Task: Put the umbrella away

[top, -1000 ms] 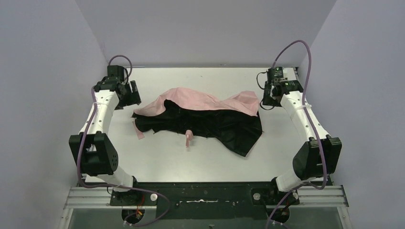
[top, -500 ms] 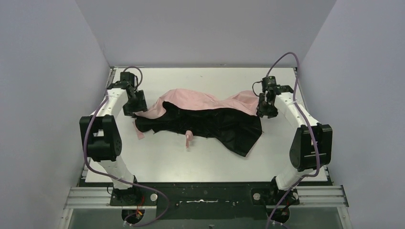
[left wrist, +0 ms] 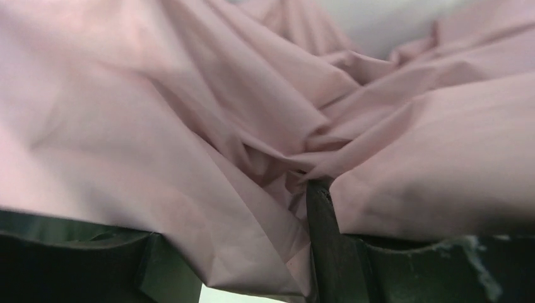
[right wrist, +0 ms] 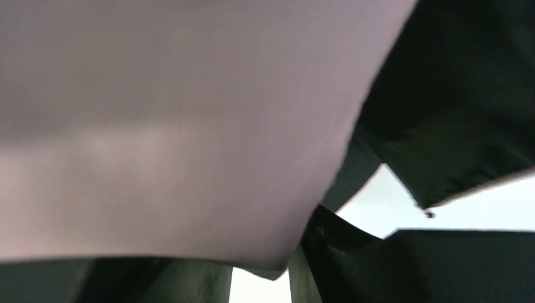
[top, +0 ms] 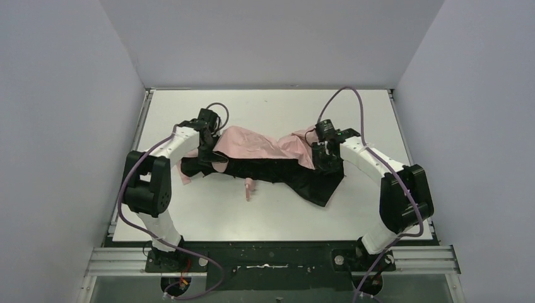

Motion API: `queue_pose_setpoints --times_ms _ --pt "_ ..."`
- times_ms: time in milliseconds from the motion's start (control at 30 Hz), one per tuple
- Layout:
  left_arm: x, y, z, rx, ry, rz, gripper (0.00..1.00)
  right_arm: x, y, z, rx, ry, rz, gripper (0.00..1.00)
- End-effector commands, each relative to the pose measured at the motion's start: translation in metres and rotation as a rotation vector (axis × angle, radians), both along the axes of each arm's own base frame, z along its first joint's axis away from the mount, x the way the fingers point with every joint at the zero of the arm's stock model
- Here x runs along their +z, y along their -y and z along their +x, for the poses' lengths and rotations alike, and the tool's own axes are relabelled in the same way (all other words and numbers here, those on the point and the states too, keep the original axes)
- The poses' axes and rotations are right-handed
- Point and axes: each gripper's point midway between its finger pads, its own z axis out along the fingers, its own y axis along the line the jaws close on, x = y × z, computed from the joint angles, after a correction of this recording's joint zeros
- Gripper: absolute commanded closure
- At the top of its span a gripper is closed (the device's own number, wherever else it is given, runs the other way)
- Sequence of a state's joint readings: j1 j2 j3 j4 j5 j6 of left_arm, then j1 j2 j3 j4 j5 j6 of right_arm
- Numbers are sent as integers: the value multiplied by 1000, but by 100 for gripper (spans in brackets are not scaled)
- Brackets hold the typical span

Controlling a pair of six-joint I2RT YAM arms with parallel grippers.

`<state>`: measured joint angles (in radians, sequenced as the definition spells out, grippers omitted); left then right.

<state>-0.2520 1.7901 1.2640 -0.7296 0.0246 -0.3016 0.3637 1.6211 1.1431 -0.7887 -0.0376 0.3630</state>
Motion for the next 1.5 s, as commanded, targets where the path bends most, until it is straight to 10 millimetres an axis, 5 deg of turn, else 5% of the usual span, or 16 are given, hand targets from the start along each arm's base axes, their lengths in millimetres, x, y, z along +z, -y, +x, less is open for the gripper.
queue_pose_setpoints --times_ms 0,167,267,633,767,967,1200,1467 --pt "31 58 6 -90 125 -131 49 22 -43 4 23 96 122 68" --pt "45 106 0 -187 156 -177 49 37 -85 3 100 131 222 66" --pt "58 105 1 -188 169 -158 49 54 -79 4 116 161 201 64" --pt "153 -16 8 7 343 -103 47 136 42 -18 -17 323 -97 62" --pt "158 -58 17 101 373 -62 45 145 84 -4 -178 383 -102 64" --pt "121 -104 46 226 281 -28 56 121 131 42 -381 394 -116 69" --pt "84 -116 64 255 206 -12 68 61 155 82 -480 249 -11 80" --pt "39 -123 61 247 52 39 82 10 143 65 -443 66 2 92"
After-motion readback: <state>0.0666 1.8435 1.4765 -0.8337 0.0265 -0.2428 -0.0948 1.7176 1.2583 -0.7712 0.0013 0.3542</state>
